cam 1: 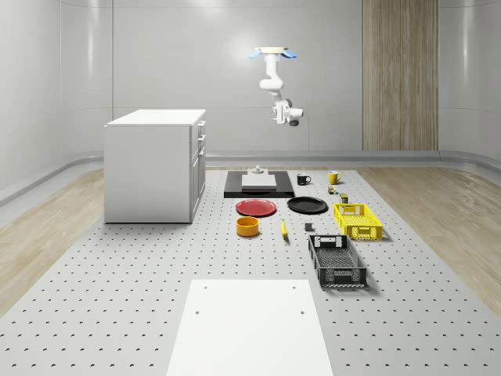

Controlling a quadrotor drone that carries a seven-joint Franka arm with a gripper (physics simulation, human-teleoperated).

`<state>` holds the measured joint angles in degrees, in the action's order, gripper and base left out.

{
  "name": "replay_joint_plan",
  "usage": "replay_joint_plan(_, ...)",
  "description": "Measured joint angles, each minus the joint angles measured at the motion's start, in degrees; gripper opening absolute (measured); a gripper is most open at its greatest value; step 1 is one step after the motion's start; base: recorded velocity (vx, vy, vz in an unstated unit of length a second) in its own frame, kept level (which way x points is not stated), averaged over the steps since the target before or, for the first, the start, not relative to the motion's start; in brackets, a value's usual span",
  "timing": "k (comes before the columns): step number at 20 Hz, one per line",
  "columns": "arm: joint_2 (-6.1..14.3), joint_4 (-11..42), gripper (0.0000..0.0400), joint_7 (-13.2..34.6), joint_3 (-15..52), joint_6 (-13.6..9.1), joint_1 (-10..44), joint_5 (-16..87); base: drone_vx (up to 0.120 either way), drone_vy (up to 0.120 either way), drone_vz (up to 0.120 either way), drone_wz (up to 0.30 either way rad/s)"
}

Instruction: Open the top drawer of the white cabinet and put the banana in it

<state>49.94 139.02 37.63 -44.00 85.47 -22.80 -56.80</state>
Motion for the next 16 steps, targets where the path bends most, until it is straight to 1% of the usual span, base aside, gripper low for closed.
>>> replay_joint_plan(1,0.27,0.04,0.0400,0.15,-0.17,0.28,-0.35,0.17,0.120,-0.120,0.000,0.000)
replay_joint_plan(3,0.80,0.13,0.0400,0.45,-0.50,0.84,-1.03,0.53,0.120,0.000,0.000,0.000)
replay_joint_plan(4,1.07,0.16,0.0400,0.60,-0.66,1.12,-1.36,0.71,0.120,-0.080,0.000,0.000)
replay_joint_plan(16,4.13,0.58,0.0400,2.40,-2.30,4.23,-4.99,2.89,0.120,-0.120,0.000,0.000)
